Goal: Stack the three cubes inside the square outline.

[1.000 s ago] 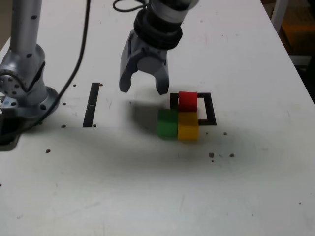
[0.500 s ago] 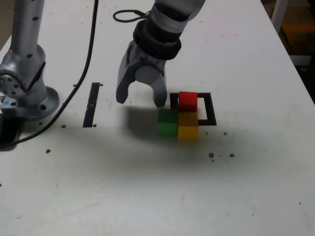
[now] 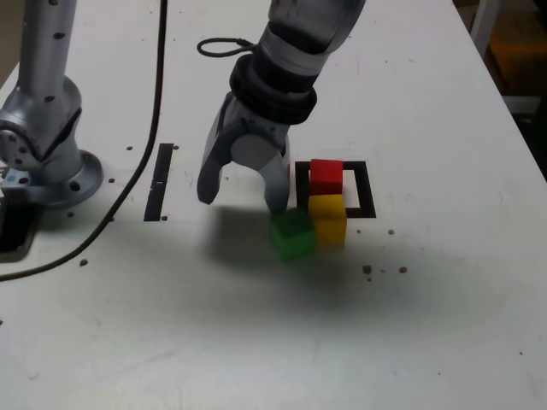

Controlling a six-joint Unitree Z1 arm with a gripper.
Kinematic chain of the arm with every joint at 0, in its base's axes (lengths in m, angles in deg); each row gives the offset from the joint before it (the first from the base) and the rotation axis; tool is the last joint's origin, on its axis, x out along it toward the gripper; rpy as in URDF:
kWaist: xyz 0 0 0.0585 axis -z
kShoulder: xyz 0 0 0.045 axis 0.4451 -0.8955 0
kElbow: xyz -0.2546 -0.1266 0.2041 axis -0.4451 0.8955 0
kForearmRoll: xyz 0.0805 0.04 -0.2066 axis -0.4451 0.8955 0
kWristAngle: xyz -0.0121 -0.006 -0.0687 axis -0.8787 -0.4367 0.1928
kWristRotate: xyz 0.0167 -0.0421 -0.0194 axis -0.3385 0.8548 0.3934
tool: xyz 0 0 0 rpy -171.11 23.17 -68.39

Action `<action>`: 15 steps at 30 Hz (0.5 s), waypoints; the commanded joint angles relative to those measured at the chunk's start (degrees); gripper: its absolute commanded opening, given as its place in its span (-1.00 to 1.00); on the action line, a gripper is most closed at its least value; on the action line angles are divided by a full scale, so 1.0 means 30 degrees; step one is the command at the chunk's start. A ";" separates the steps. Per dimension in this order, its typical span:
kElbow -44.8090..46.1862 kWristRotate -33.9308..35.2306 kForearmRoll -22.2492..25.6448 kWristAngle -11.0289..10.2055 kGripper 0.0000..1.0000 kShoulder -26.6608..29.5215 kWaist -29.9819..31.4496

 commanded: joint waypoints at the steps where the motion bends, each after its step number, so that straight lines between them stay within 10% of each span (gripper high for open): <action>1: 0.0136 -0.0014 0.0040 0.0222 0.38 0.0022 0.0251; 15: -0.0605 -0.0094 -0.0639 0.2608 0.38 0.0113 0.3451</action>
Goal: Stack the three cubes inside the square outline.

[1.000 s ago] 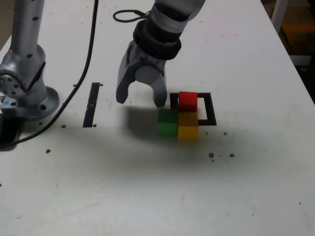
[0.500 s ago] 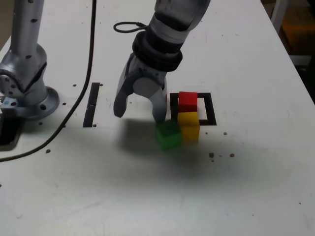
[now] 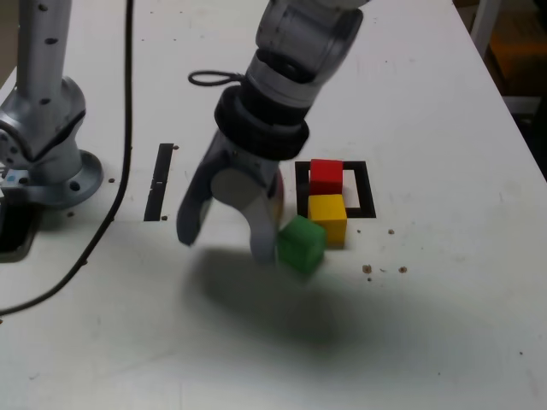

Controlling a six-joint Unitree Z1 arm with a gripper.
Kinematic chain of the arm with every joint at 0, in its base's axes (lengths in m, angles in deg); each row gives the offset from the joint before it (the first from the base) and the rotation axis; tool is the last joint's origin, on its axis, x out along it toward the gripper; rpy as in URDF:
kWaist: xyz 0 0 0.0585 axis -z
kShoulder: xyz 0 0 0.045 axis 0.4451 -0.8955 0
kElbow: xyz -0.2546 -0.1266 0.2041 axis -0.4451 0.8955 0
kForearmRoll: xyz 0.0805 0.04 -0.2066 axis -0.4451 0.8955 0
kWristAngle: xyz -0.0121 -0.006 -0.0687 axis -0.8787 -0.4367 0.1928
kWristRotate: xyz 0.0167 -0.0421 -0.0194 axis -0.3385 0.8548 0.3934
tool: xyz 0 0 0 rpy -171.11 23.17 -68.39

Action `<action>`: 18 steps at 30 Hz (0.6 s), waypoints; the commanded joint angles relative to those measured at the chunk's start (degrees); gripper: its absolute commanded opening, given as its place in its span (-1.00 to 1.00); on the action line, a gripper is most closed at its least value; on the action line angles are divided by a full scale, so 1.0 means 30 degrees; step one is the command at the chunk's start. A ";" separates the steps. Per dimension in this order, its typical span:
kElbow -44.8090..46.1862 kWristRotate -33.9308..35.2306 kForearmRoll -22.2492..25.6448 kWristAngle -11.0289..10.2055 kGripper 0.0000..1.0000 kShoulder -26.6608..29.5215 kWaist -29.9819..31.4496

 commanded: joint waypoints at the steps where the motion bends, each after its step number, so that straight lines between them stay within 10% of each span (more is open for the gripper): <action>1: -0.0007 0.0061 0.0046 0.0005 0.38 0.0174 0.0086; 18: -0.0442 0.1424 0.0479 -0.3965 0.38 0.2057 -0.1568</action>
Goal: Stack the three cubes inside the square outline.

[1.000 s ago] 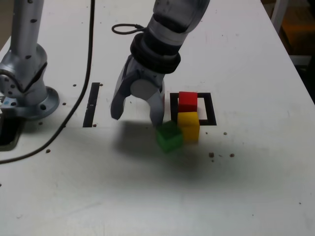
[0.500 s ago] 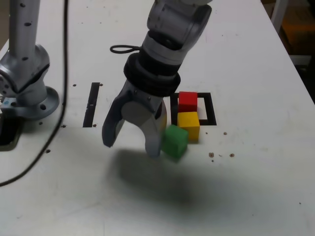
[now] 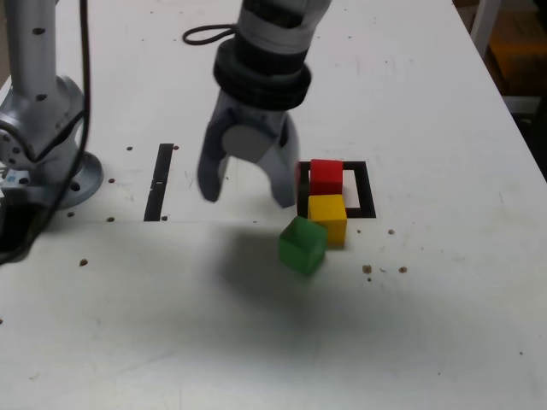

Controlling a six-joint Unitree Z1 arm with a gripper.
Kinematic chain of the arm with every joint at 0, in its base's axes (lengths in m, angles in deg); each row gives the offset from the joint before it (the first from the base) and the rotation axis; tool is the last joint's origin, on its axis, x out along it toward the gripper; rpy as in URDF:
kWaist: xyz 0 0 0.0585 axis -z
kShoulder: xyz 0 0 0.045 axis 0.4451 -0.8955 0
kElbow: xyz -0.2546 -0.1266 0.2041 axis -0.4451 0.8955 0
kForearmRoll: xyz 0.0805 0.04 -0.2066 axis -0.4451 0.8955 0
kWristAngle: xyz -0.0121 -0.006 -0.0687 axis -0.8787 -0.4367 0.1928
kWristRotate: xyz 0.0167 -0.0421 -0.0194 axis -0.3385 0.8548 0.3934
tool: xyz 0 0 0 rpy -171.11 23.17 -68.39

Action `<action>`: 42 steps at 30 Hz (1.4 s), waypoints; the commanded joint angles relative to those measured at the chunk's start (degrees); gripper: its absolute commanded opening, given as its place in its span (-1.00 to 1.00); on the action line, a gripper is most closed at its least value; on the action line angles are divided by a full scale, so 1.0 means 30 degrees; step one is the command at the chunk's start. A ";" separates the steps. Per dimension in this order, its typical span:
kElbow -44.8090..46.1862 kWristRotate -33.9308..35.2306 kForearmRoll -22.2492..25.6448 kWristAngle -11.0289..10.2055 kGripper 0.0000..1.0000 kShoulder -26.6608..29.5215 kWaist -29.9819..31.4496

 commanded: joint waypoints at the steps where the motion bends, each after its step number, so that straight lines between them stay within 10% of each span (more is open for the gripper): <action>1: -0.0131 0.0007 -0.0022 -0.0439 0.38 -0.0188 -0.0225; 42: 0.0291 -0.0589 -0.1681 0.1906 0.38 -0.2626 0.0686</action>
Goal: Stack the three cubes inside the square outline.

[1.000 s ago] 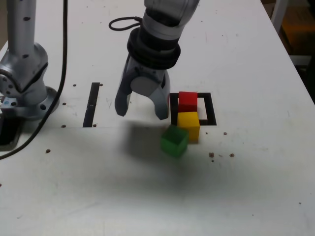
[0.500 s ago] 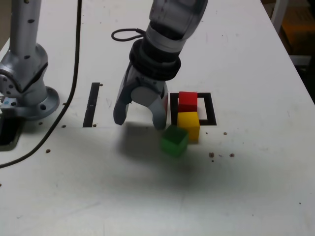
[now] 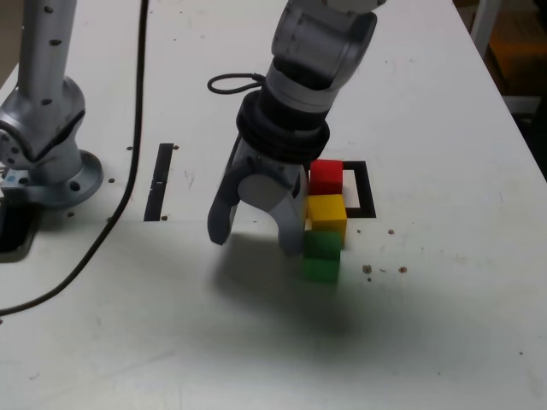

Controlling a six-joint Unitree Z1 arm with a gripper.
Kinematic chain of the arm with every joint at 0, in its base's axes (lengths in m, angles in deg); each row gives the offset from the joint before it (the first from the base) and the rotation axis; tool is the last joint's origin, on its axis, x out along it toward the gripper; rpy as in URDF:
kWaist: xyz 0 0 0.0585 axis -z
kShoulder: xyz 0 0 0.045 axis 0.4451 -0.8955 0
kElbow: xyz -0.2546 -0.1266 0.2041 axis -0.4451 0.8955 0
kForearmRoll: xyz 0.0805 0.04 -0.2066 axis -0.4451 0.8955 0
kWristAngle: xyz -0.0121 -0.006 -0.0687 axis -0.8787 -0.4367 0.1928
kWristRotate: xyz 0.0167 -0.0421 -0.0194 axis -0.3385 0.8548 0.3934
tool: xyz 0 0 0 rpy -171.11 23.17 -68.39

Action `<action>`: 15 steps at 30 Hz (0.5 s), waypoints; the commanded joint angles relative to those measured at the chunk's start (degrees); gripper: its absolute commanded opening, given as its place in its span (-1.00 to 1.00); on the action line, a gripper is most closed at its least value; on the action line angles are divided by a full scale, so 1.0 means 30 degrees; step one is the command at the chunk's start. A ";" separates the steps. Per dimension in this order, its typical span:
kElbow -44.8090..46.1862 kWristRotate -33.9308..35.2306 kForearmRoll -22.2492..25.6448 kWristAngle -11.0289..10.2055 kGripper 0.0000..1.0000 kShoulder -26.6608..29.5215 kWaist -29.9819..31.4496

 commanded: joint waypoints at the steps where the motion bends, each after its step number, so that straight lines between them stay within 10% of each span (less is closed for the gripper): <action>1: -0.0207 -0.0009 -0.0065 0.0181 0.37 -0.0007 0.0188; 9: -0.0944 0.0331 -0.0090 0.0594 0.38 0.0220 0.1110; 15: -0.1314 0.1353 0.0675 -0.0537 0.37 0.1163 0.1082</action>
